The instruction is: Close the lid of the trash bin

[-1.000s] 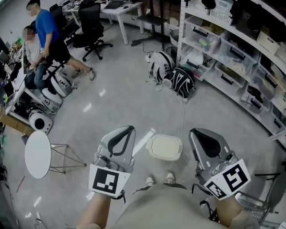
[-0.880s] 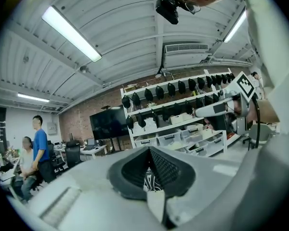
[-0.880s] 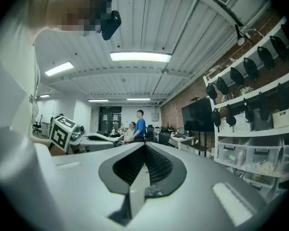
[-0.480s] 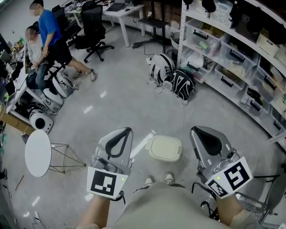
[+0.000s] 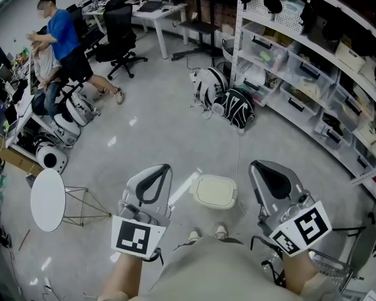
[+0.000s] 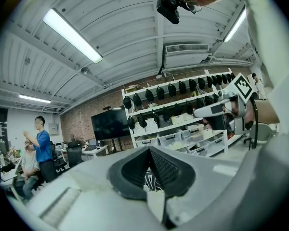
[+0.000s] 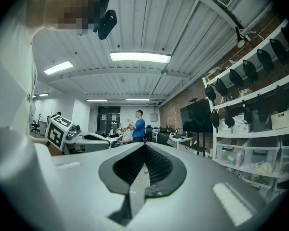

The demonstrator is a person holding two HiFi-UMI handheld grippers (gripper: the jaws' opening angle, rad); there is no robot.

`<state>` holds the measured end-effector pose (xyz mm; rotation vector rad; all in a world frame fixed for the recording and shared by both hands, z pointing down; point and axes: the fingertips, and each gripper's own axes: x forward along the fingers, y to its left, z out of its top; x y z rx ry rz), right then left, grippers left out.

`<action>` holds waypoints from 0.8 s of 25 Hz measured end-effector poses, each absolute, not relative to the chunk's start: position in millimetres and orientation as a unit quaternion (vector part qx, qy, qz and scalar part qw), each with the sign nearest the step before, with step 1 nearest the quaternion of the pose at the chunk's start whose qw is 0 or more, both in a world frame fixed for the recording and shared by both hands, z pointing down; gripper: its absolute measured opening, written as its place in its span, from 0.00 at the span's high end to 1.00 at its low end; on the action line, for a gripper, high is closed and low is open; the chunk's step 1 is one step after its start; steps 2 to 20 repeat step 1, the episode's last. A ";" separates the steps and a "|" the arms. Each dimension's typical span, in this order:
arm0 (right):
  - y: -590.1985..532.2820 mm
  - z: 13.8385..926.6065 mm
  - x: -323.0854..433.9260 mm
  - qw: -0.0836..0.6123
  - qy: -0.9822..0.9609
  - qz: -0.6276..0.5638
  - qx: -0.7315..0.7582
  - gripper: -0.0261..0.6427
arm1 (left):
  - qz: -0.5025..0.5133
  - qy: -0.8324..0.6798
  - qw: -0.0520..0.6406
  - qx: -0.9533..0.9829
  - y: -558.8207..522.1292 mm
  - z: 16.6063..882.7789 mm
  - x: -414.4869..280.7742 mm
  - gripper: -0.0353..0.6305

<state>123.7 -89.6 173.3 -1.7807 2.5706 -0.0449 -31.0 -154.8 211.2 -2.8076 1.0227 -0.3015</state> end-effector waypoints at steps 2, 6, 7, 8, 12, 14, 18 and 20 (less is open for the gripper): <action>-89.6 174.4 122.4 0.007 0.822 -0.015 -0.570 0.96 | -0.101 0.339 0.069 -0.933 -154.8 212.2 -32.1 0.94; -89.6 174.4 122.4 0.007 0.822 -0.015 -0.570 0.96 | -0.101 0.339 0.069 -0.933 -154.8 212.2 -32.1 0.94; -89.6 174.4 122.4 0.007 0.822 -0.015 -0.570 0.96 | -0.101 0.339 0.069 -0.933 -154.8 212.2 -32.1 0.94; -89.6 174.4 122.4 0.007 0.822 -0.015 -0.570 0.96 | -0.101 0.339 0.069 -0.933 -154.8 212.2 -32.1 0.94; -89.6 174.4 122.4 0.007 0.822 -0.015 -0.570 0.96 | -0.101 0.339 0.069 -0.933 -154.8 212.2 -32.1 0.94; -89.6 174.4 122.4 0.007 0.822 -0.015 -0.570 0.96 | -0.101 0.339 0.069 -0.933 -154.8 212.2 -32.1 0.94; -89.6 174.4 122.4 0.007 0.822 -0.015 -0.570 0.96 | -0.101 0.339 0.069 -0.933 -154.8 212.2 -32.1 0.94; -89.6 174.4 122.4 0.007 0.822 -0.015 -0.570 0.96 | -0.101 0.339 0.069 -0.933 -154.8 212.2 -32.1 0.94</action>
